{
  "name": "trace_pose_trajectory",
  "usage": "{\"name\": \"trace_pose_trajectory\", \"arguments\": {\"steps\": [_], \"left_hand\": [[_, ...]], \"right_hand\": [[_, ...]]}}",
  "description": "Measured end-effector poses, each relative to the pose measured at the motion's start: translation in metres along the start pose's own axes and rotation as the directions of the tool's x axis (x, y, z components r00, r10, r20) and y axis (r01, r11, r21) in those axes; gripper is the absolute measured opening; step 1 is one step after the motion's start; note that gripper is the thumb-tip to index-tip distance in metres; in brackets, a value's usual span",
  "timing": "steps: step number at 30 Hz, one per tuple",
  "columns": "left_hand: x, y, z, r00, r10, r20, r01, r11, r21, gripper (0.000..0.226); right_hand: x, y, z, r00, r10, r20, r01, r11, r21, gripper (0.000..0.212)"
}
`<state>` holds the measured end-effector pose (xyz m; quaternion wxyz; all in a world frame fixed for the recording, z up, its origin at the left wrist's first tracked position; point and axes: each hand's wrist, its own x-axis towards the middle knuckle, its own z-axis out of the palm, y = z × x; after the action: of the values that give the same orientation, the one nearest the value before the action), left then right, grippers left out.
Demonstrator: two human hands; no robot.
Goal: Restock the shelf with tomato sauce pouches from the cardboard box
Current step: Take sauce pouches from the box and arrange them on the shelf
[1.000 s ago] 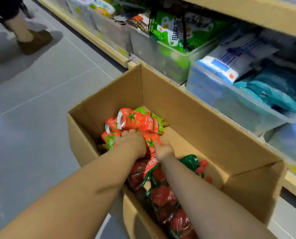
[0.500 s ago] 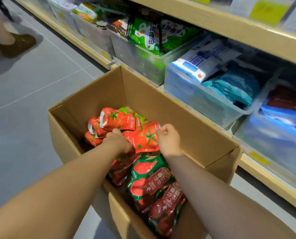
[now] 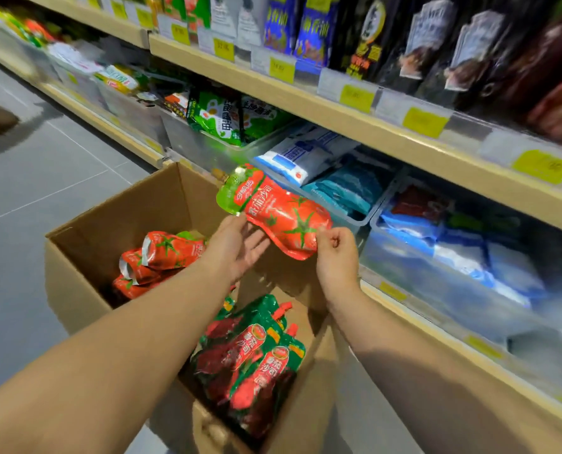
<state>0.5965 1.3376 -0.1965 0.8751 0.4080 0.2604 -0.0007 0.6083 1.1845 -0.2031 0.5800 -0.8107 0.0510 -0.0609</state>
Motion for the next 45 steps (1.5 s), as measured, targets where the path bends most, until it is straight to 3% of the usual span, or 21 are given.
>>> {"name": "trace_pose_trajectory", "arguments": {"steps": [4,6,8,9,12,20,23,25,30,37,39,45], "left_hand": [[-0.019,0.002,0.035,0.988,0.152,0.036,-0.155,0.985,0.078,0.009],[-0.031,0.003,0.047,0.978,0.206,0.026,-0.208,0.964,0.165,0.020],[-0.039,0.007,0.055,0.966,0.251,0.069,-0.259,0.912,0.319,0.024],[-0.043,0.010,0.059,0.961,0.254,0.108,-0.276,0.865,0.419,0.023],[-0.054,0.021,0.076,0.953,0.238,0.186,-0.303,0.733,0.610,0.022],[-0.069,0.071,0.173,0.913,0.049,0.405,-0.289,0.778,0.557,0.013],[-0.078,0.076,0.209,0.865,-0.019,0.501,-0.339,0.714,0.613,0.011],[-0.081,0.075,0.230,0.842,0.000,0.540,-0.400,0.672,0.624,0.002],[-0.078,0.071,0.284,0.738,0.099,0.667,-0.600,0.549,0.582,0.017],[-0.060,0.056,0.359,0.689,0.245,0.682,-0.722,0.306,0.620,0.045],[-0.052,0.054,0.374,0.688,0.262,0.677,-0.725,0.299,0.621,0.048],[-0.022,0.030,0.385,0.670,0.314,0.673,-0.742,0.328,0.585,0.046]], "right_hand": [[0.004,0.002,-0.031,0.993,0.091,0.078,-0.087,0.994,-0.063,0.020],[0.002,-0.001,-0.041,0.987,0.138,0.087,-0.130,0.987,-0.092,0.017],[-0.001,-0.013,-0.051,0.991,0.107,0.078,-0.101,0.992,-0.076,0.039],[-0.002,-0.023,-0.056,0.993,0.075,0.089,-0.071,0.996,-0.053,0.040],[-0.001,-0.053,-0.075,0.994,-0.022,0.110,0.030,0.997,-0.073,0.019],[0.023,-0.115,-0.138,0.984,-0.042,-0.173,0.026,0.995,-0.096,0.026],[0.040,-0.135,-0.164,0.956,0.016,-0.293,-0.027,0.999,-0.034,0.035],[0.049,-0.143,-0.181,0.939,0.055,-0.339,-0.066,0.998,-0.020,0.039],[0.077,-0.153,-0.221,0.898,0.153,-0.412,-0.144,0.988,0.054,0.043],[0.144,-0.179,-0.282,0.923,0.166,-0.346,-0.157,0.986,0.054,0.027],[0.162,-0.185,-0.283,0.920,0.171,-0.352,-0.177,0.984,0.016,0.028],[0.198,-0.162,-0.270,0.917,-0.002,-0.399,-0.048,0.992,-0.114,0.030]]}}
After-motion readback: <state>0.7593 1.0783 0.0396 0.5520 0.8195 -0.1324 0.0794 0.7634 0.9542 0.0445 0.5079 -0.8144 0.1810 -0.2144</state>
